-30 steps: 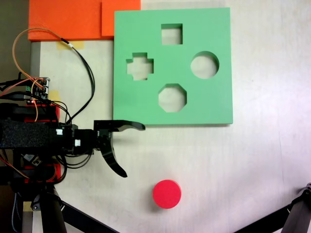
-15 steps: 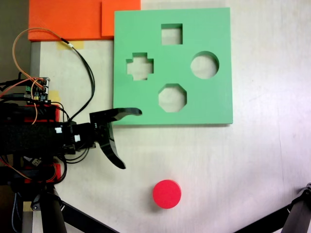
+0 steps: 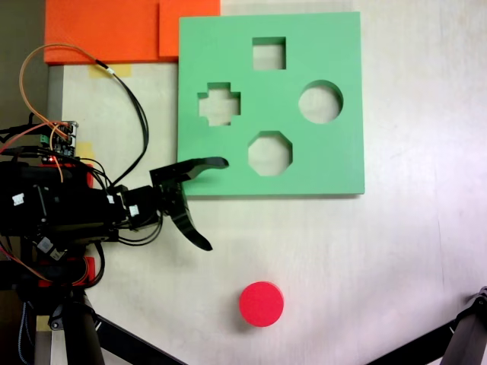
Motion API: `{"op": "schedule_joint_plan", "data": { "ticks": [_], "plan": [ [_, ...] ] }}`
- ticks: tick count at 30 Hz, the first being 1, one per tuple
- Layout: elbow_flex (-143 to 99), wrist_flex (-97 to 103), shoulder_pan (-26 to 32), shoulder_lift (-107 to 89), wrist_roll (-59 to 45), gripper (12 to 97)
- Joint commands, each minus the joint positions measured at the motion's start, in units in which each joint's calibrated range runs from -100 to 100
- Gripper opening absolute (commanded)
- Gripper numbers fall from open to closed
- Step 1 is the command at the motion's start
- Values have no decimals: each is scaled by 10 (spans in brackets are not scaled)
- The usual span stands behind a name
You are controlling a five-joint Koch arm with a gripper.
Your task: Put the cylinder block into the corresponding hole
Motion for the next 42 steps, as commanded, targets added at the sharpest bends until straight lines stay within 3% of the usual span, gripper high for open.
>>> {"op": "schedule_joint_plan", "data": {
  "ticks": [1, 21, 42],
  "plan": [
    [-5, 57, 2, 8, 2, 947],
    [6, 111, 13, 143, 1, 947],
    [49, 112, -106, 222, 1, 910]
  ]
}}
